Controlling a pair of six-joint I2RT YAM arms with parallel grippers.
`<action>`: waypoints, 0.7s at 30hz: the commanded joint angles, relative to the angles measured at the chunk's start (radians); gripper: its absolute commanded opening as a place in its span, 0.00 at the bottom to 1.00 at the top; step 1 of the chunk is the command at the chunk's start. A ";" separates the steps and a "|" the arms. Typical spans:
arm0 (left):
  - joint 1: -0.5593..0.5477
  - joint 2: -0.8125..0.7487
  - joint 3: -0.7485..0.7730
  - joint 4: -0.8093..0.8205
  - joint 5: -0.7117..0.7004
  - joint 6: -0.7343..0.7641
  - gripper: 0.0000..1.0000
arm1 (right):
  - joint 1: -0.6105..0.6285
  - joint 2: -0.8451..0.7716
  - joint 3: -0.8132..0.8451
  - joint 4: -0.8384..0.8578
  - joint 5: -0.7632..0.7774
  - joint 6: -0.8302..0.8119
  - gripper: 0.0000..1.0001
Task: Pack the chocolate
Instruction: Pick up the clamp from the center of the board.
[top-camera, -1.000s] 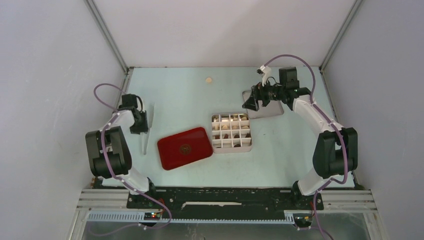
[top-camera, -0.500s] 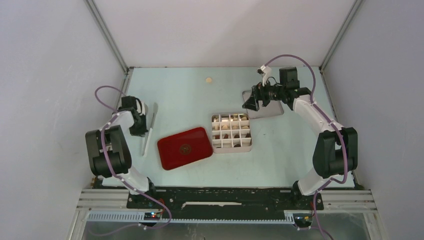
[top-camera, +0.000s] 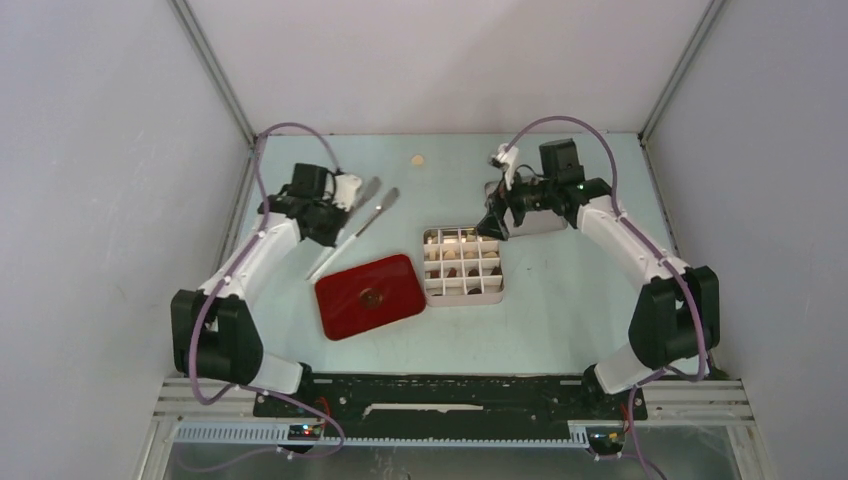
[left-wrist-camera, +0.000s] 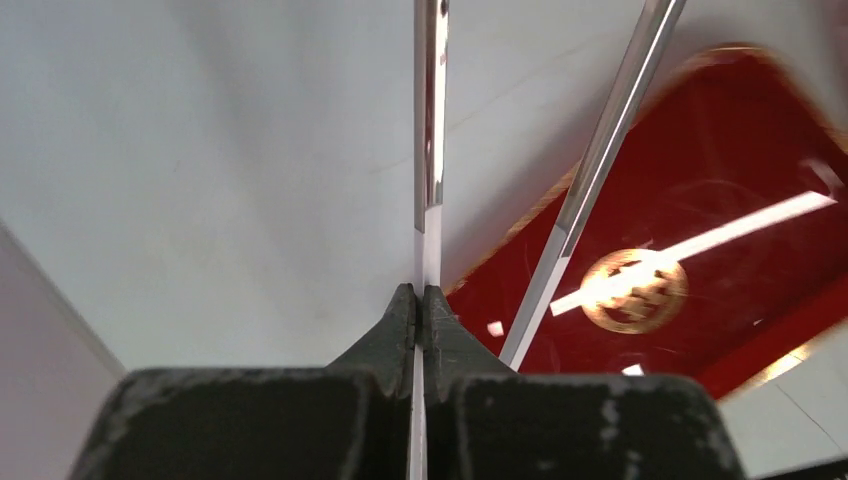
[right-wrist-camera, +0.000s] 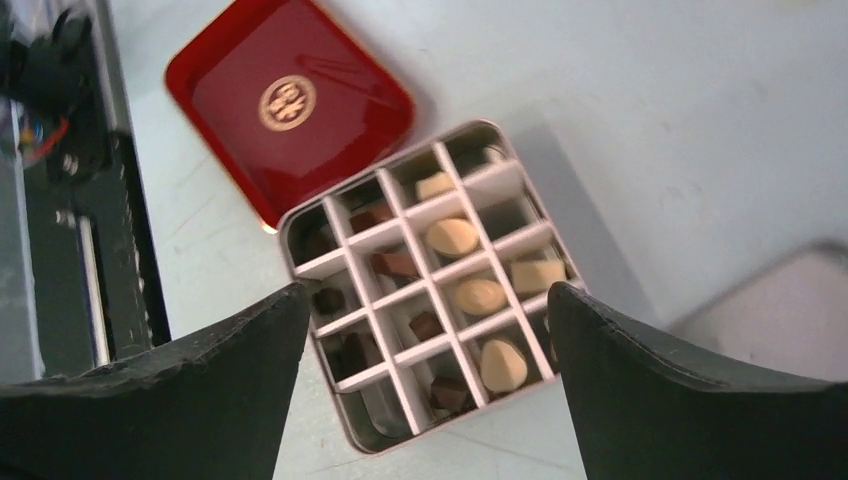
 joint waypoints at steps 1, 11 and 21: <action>-0.153 -0.054 0.097 -0.134 0.118 0.146 0.00 | 0.129 -0.130 0.004 -0.149 -0.035 -0.351 0.91; -0.378 -0.045 0.151 -0.183 0.168 0.254 0.00 | 0.249 -0.137 0.004 -0.279 0.007 -0.520 0.90; -0.446 -0.052 0.178 -0.184 0.220 0.253 0.00 | 0.312 -0.038 0.004 -0.247 0.050 -0.501 0.81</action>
